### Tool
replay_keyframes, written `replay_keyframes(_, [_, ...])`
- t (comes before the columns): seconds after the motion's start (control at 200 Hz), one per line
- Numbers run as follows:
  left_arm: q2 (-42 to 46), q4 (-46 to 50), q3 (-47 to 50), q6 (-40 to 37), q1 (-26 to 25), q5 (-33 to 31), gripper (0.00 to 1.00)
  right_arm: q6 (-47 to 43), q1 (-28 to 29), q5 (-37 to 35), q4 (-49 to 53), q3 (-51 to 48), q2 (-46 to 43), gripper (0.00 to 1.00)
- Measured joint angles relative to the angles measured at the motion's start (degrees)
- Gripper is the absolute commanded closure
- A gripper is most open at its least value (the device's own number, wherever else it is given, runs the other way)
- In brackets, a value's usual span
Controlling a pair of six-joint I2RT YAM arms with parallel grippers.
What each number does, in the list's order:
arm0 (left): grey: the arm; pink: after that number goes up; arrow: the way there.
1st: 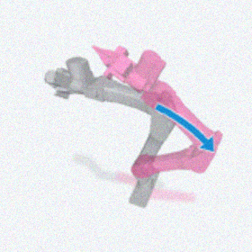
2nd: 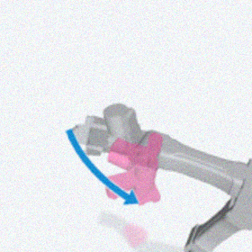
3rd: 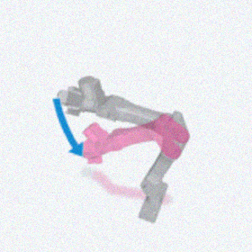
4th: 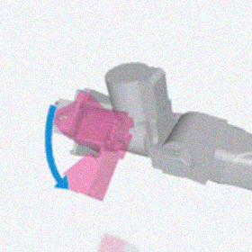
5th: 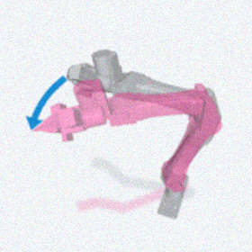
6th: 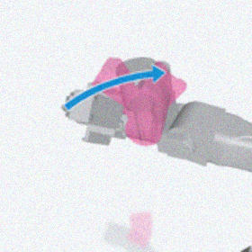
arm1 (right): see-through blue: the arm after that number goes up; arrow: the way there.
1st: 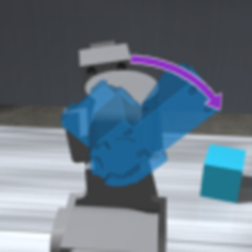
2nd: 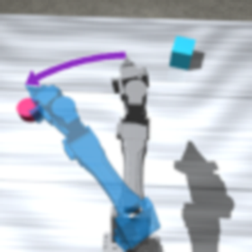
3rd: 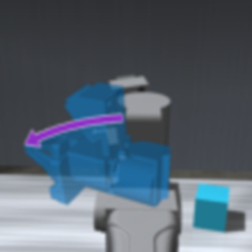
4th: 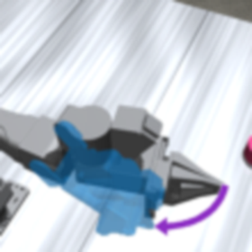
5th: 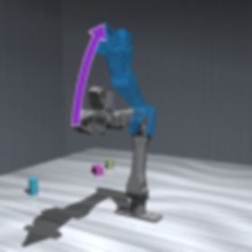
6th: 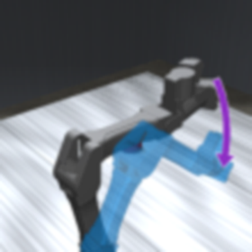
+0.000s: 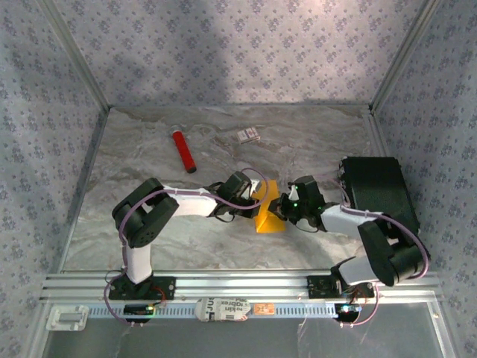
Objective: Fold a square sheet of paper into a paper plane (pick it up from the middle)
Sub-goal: Fold the triangle a second time at the center of the table.
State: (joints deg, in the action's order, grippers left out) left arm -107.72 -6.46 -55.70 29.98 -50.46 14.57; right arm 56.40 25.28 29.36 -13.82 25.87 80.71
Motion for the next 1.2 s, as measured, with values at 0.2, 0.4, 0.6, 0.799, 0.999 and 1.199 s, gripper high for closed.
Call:
replay_keyframes(0.2, [-0.02, -0.02, -0.02, 0.00, 0.00, 0.02, 1.00, 1.27, 0.15, 0.79, -2.86, 0.59, 2.45, 1.00])
replay_keyframes(0.4, [-0.02, -0.02, -0.02, 0.00, 0.00, 0.02, 1.00, 1.29, 0.15, 1.11, -3.89, 1.31, 3.37, 1.00])
replay_keyframes(0.6, [-0.02, -0.02, -0.02, 0.00, 0.00, 0.02, 1.00, 1.27, 0.13, 0.83, -4.33, 0.90, 5.86, 1.00])
replay_keyframes(0.799, [-0.20, -0.13, -0.04, -0.09, 0.17, 0.63, 1.00, 1.27, -0.09, 0.15, -5.73, -2.03, 6.23, 1.00])
replay_keyframes(0.999, [-0.33, -0.15, -0.13, -0.20, 0.28, 1.07, 1.00, 1.68, -0.09, 0.22, -6.97, -2.58, 6.14, 0.99])
replay_keyframes(1.199, [-0.44, -0.13, -0.31, -0.20, 0.31, 1.27, 1.00, 1.62, -0.72, -0.02, -3.69, -0.26, 4.59, 0.99])
